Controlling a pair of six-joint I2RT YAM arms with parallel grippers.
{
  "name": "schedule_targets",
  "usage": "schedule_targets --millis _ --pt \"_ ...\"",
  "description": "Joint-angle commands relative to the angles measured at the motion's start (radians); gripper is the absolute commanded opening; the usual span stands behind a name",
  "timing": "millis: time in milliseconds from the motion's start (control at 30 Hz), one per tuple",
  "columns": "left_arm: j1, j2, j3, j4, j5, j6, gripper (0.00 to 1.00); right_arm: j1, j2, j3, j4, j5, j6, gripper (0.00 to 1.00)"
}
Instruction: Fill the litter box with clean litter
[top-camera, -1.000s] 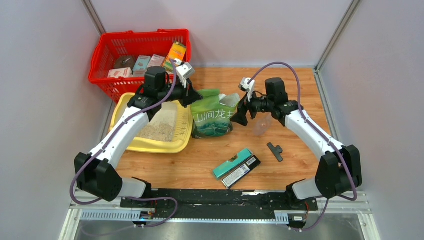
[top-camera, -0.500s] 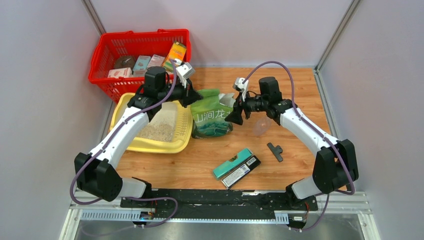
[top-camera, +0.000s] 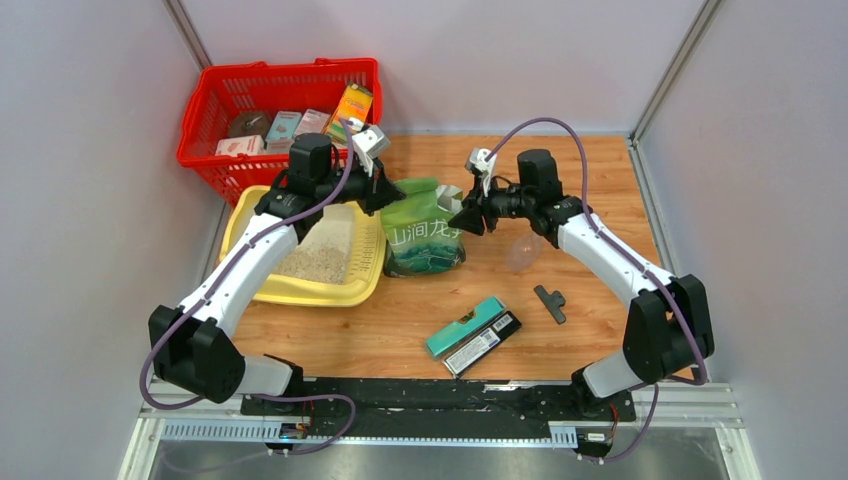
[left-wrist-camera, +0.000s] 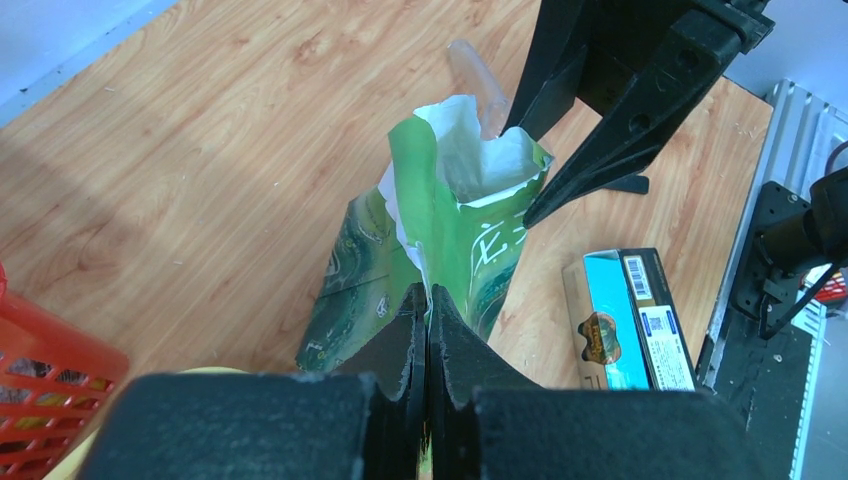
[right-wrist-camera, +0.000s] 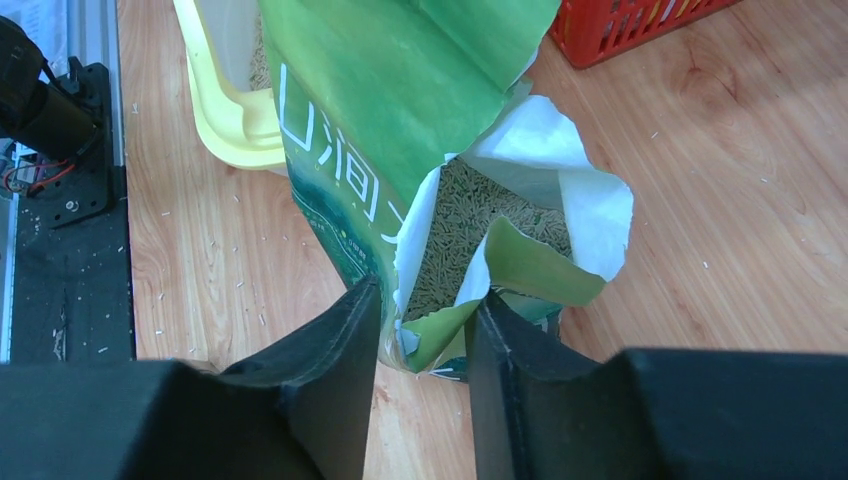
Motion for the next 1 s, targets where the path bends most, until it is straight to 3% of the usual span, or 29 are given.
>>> schedule_targets --millis 0,67,200,300,333,367,533,633,967 --pt "0.010 -0.054 0.033 -0.021 0.006 0.022 0.00 0.013 0.013 0.031 0.074 -0.015 -0.010 0.36" --pt "0.010 -0.053 0.042 -0.024 0.004 0.025 0.00 0.012 0.017 0.032 0.060 -0.012 -0.021 0.34" --pt "0.015 -0.051 0.068 -0.038 -0.002 0.033 0.00 0.010 0.026 0.044 0.038 -0.006 -0.042 0.16" --pt "0.035 -0.050 0.130 -0.047 -0.031 0.054 0.08 0.007 0.032 0.065 0.006 -0.012 -0.058 0.12" --pt "0.048 -0.035 0.183 -0.067 -0.077 0.065 0.16 0.007 0.032 0.070 -0.005 -0.012 -0.065 0.11" --pt "0.055 -0.021 0.211 -0.081 -0.094 0.085 0.18 0.007 0.036 0.073 -0.011 -0.012 -0.071 0.12" --pt "0.087 0.158 0.407 -0.196 -0.183 0.218 0.18 0.007 0.062 0.110 -0.055 -0.017 -0.093 0.12" --pt "0.092 0.312 0.579 -0.355 -0.145 0.313 0.16 0.007 0.072 0.139 -0.078 -0.015 -0.093 0.12" --pt "0.047 0.577 0.834 -0.570 -0.080 0.474 0.11 -0.024 0.096 0.131 -0.002 -0.151 -0.078 0.11"
